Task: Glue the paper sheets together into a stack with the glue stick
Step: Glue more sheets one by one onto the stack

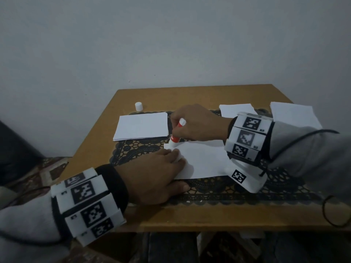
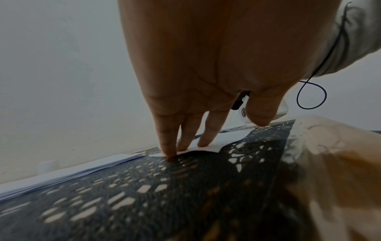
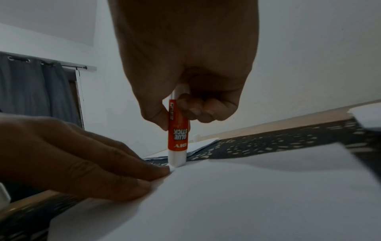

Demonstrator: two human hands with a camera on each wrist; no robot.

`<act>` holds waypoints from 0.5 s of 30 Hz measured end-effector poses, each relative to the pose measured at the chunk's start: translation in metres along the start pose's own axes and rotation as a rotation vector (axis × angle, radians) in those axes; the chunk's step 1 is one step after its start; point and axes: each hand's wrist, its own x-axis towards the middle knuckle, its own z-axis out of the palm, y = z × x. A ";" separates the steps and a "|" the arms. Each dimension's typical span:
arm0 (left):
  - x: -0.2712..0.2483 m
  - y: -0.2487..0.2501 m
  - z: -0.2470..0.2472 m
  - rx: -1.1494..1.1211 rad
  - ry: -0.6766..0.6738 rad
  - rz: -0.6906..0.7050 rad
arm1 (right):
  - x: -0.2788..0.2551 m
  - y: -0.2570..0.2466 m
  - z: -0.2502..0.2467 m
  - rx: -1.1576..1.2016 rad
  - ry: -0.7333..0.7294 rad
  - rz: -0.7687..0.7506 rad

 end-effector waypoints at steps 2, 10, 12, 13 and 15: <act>0.000 0.001 -0.001 0.008 0.007 -0.001 | -0.004 0.004 -0.002 -0.004 0.008 -0.003; 0.010 0.004 -0.011 0.023 0.062 -0.026 | -0.036 0.032 -0.026 -0.027 -0.001 0.086; 0.015 0.004 -0.015 0.024 0.101 -0.019 | -0.046 0.041 -0.032 -0.016 0.004 0.116; 0.018 0.004 -0.016 0.028 0.125 -0.015 | -0.050 0.046 -0.034 -0.019 0.007 0.128; 0.025 0.006 -0.019 0.039 0.162 -0.010 | -0.058 0.053 -0.039 -0.029 0.013 0.161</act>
